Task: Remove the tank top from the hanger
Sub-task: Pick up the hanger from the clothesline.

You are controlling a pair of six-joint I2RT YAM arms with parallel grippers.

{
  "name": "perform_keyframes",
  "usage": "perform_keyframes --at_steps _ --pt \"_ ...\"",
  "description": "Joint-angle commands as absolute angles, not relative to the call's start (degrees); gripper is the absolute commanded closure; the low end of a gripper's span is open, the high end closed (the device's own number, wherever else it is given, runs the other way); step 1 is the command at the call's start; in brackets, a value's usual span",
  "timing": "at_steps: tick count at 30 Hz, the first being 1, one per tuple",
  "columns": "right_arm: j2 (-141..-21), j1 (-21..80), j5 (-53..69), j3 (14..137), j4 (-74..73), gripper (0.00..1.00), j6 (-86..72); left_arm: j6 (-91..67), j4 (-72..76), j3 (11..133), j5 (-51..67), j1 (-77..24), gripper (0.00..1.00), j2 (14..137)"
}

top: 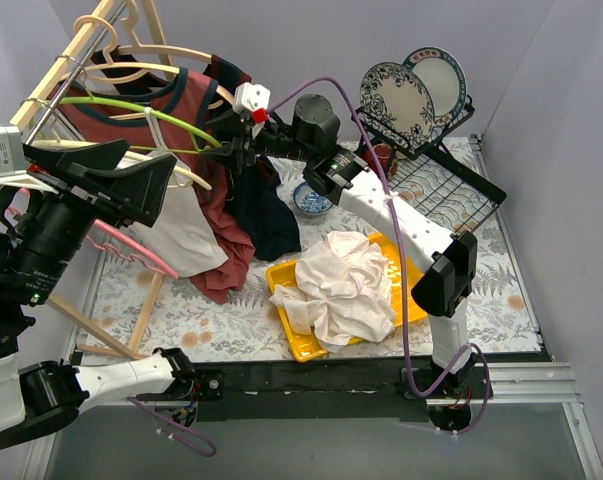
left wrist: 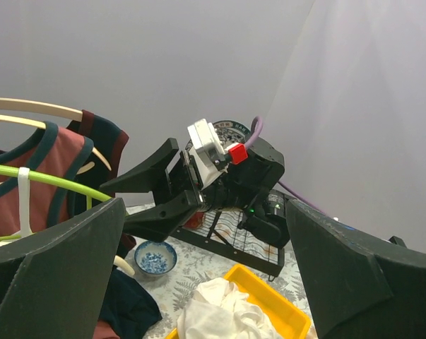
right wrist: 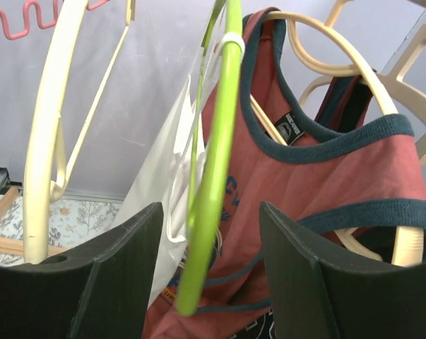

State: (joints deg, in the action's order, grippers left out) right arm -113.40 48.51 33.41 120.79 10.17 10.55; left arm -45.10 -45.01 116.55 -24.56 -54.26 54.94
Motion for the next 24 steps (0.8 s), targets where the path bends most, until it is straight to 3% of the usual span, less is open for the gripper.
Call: perform_keyframes --at_steps 1,6,15,18,24 --pt "-111.8 49.1 32.9 120.3 10.1 0.36 7.8 -45.5 -45.2 115.6 -24.5 -54.4 0.02 54.2" --pt "-113.4 50.4 29.7 122.6 8.4 0.38 5.7 -45.8 -45.1 115.5 -24.5 -54.4 0.02 54.1" --pt "-115.1 52.5 23.0 125.7 6.1 0.51 3.9 -45.4 -45.1 115.6 -24.9 -54.4 0.02 53.8" --pt "-115.3 52.6 22.1 126.6 6.5 0.59 3.7 -45.4 -45.1 115.7 -24.8 -54.4 0.02 53.8" --pt "-115.1 52.6 21.6 127.6 10.4 0.88 3.2 -44.9 -44.9 116.5 -24.8 -54.4 0.02 54.1"
